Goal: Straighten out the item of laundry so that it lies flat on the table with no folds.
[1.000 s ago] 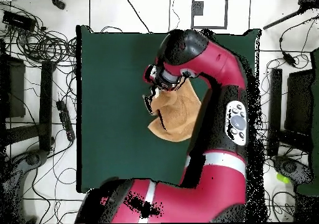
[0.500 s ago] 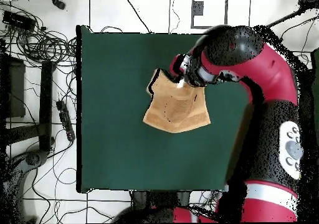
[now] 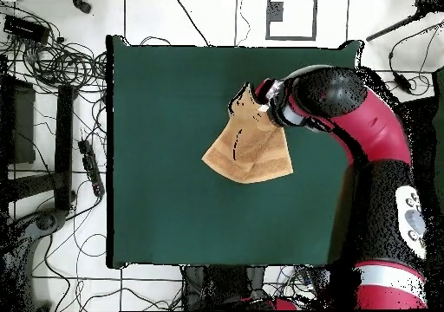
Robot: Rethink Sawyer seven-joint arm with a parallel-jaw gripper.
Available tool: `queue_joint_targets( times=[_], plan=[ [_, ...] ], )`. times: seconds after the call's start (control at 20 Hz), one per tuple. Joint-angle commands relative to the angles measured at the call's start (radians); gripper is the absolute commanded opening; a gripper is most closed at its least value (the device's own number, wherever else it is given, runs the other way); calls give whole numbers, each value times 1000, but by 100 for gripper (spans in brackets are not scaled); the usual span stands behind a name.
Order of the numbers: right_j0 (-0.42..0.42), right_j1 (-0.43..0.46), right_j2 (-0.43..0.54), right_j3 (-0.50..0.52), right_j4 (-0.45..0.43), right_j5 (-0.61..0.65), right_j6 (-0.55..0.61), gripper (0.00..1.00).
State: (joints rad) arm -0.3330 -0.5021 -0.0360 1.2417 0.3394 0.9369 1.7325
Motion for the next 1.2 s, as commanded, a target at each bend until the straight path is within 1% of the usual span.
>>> queue_joint_targets(
  times=[0.05,0.35,0.55,0.65,0.85,0.9,1.1,1.2],
  plan=[
    [34,81,187,188,-46,-53,-79,0],
    [37,110,205,174,-44,-85,7,0],
    [53,124,206,179,-35,-142,64,0],
    [60,129,204,178,-32,-164,84,0],
    [62,139,207,165,-32,-159,101,0],
    [62,141,208,159,-33,-155,100,100],
    [65,137,206,171,-36,-210,105,100],
    [69,142,204,160,-41,-210,103,100]
  ],
)
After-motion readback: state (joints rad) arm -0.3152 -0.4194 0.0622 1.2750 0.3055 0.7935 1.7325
